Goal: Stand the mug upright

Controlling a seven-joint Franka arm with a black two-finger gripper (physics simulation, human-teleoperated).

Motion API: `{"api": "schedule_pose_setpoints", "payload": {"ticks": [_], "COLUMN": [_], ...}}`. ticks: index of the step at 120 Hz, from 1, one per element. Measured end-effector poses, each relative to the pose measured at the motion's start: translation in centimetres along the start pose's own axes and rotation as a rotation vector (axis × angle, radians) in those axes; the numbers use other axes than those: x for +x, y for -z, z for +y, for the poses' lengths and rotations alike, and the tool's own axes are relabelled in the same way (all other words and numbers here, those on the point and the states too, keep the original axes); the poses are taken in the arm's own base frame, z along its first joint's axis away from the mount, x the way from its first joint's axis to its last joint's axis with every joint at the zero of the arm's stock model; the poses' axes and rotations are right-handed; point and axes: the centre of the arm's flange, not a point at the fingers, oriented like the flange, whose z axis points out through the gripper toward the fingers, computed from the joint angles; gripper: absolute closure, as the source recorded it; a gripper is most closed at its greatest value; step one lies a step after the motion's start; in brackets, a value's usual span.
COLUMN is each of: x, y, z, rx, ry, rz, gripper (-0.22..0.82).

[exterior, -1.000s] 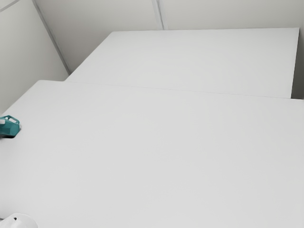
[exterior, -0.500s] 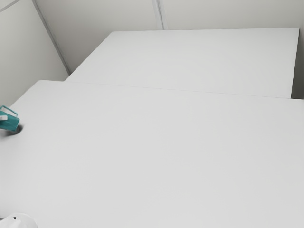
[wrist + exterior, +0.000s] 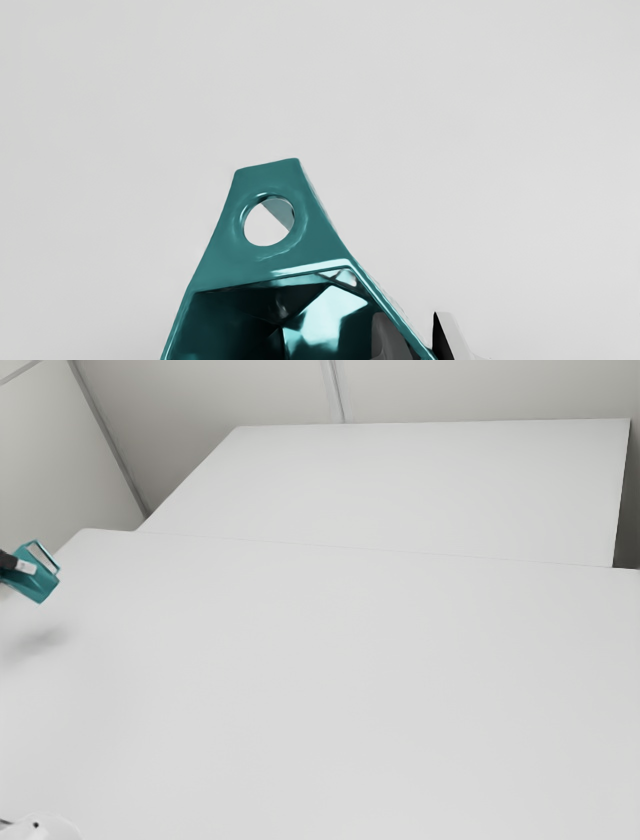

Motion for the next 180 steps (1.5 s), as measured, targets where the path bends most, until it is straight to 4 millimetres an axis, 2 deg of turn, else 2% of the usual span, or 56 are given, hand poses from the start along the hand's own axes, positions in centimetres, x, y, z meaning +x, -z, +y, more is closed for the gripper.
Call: {"api": "schedule_pose_setpoints", "payload": {"ticks": [12, 23, 36, 45, 53, 66, 80, 95, 104, 138, 150, 180], "x": [4.8, 8.2, 10.4, 11.2, 11.1, 10.8, 12.1, 12.5, 12.0, 8.0, 6.7, 6.8], "y": [-3.2, -6.2, -10.0, -12.6, -14.5, -16.3, -17.7, -19.2, -20.7, -25.5, -26.9, -29.4], "z": [3.6, 6.4, 9.1, 10.7, 12.5, 16.6, 21.8, 25.8, 27.2, 33.1, 34.2, 34.8], "rx": [0.031, 0.052, 0.051, 0.044, 0.051, 0.079, 0.146, 0.199, 0.216, 0.264, 0.283, 0.323], "ry": [-0.059, -0.097, -0.125, -0.134, -0.120, -0.101, -0.135, -0.141, -0.119, -0.037, -0.010, 0.042], "rz": [-0.164, -0.262, -0.308, -0.317, -0.324, -0.311, -0.350, -0.393, -0.413, -0.406, -0.391, -0.343], "gripper": [0.73, 0.73, 0.73, 0.73, 0.73, 0.73, 0.73, 0.73, 0.73, 0.73, 0.73, 0.73]}}
